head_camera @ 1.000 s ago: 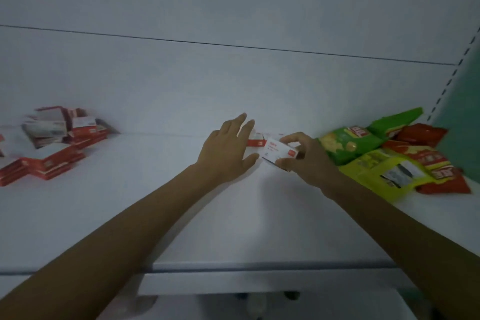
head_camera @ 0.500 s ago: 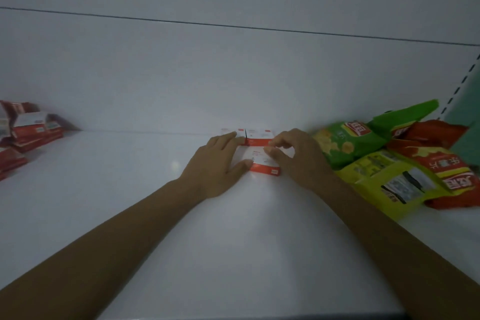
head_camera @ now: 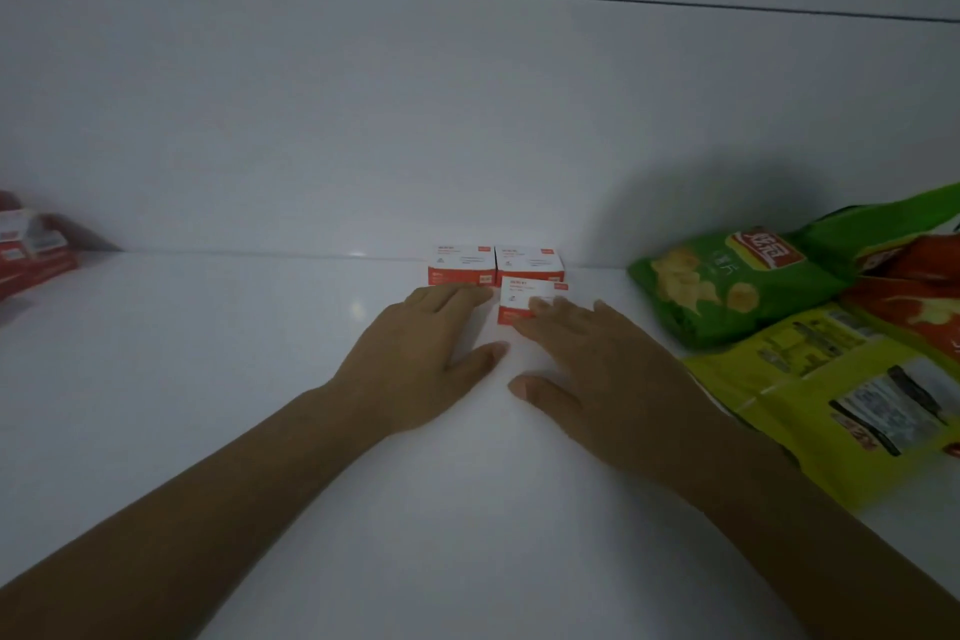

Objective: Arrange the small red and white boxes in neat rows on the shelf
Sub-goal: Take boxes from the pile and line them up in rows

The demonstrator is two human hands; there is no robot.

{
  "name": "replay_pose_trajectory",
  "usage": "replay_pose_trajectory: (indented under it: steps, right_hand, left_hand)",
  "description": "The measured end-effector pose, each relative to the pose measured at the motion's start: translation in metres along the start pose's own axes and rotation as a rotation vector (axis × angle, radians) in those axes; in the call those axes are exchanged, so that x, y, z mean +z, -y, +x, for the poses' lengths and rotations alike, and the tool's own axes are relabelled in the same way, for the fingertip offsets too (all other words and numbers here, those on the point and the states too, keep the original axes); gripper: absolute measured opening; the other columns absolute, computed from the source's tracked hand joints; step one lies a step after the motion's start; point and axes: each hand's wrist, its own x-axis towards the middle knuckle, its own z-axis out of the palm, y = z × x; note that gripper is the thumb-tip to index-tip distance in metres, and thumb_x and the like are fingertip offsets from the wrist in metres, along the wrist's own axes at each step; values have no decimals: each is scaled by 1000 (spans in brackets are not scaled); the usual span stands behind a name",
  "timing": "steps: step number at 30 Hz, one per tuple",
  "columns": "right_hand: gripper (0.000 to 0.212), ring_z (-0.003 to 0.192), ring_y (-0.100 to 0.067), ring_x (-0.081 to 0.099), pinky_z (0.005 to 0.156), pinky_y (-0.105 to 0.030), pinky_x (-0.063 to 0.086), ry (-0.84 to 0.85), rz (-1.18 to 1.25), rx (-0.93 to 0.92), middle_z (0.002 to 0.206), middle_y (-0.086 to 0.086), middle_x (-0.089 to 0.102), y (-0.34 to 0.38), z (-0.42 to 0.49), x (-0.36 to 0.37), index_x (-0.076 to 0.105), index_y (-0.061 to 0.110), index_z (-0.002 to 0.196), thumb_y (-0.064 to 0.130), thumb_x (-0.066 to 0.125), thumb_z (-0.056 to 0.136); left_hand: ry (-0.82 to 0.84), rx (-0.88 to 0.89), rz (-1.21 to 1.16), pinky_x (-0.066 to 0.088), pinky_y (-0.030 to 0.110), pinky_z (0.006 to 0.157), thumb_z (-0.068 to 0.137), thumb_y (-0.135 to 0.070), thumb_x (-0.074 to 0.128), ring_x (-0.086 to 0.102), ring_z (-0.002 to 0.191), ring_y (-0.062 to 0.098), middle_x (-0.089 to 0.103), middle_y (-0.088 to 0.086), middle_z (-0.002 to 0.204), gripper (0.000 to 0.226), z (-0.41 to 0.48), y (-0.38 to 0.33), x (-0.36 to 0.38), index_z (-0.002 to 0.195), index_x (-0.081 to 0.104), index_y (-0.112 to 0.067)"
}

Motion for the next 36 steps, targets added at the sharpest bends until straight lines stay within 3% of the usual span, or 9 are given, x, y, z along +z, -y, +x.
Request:
replay_pose_trajectory:
  steps: [2,4,13,19,22,24,29,33,36]
  right_hand:
    - [58,143,-9,7,116,-31,0,9,0,3,155,10,14,-7,3,4,18,32,145,55,27,93]
    - [65,142,-10,15,115,-29,4,-39,11,13,153,10,22,-9,5,5,26,33,143,59,21,83]
    - [63,129,-20,40,105,-33,33,-134,54,7,139,0,46,-2,17,11,47,23,132,56,31,82]
    - [39,117,-25,51,96,-37,43,-123,28,8,128,-6,54,2,15,5,56,18,123,35,52,88]
    - [39,111,-27,54,93,-41,43,-145,64,27,121,-7,58,7,13,-4,59,16,116,34,48,83]
    - [38,110,-25,53,93,-35,40,-166,2,20,120,-4,58,12,14,-10,58,18,117,35,48,84]
    - [44,113,-25,53,98,-40,40,-143,-74,-56,125,-4,57,47,26,-16,52,19,126,38,54,86]
    - [44,93,-33,64,85,-47,50,-208,29,-139,106,-12,68,101,45,-4,63,9,111,36,56,78]
    - [43,112,-24,55,100,-41,41,-143,32,-246,127,-3,57,158,67,7,52,18,125,39,54,88]
  left_hand:
    - [8,-6,-6,32,25,102,86,-59,35,37,130,12,37,-9,146,63,0,0,0,139,34,-25]
    - [19,-11,-10,31,26,103,86,-60,34,36,130,12,37,-10,145,64,0,-1,1,140,34,-26]
    - [38,17,-22,34,40,108,80,-69,18,32,135,13,34,-10,148,76,3,8,8,143,29,-27]
    - [47,-11,-18,34,36,105,84,-61,33,38,131,16,39,-6,145,65,3,5,3,139,35,-25]
    - [15,-40,-120,34,35,104,87,-52,46,39,129,18,42,-5,142,57,2,4,-2,136,40,-25]
    - [-27,-50,-162,35,38,104,85,-50,48,38,129,17,45,-7,140,54,0,5,-8,133,43,-27]
    - [-57,-36,63,34,33,101,90,-45,48,37,129,18,42,-3,142,55,-19,16,-45,138,36,-22]
    - [-83,-22,229,32,36,104,91,-45,46,35,131,20,39,-2,144,56,-67,60,-87,140,34,-20]
    - [-130,-76,282,32,37,103,90,-43,50,39,129,22,44,0,141,54,-114,98,-116,137,39,-19]
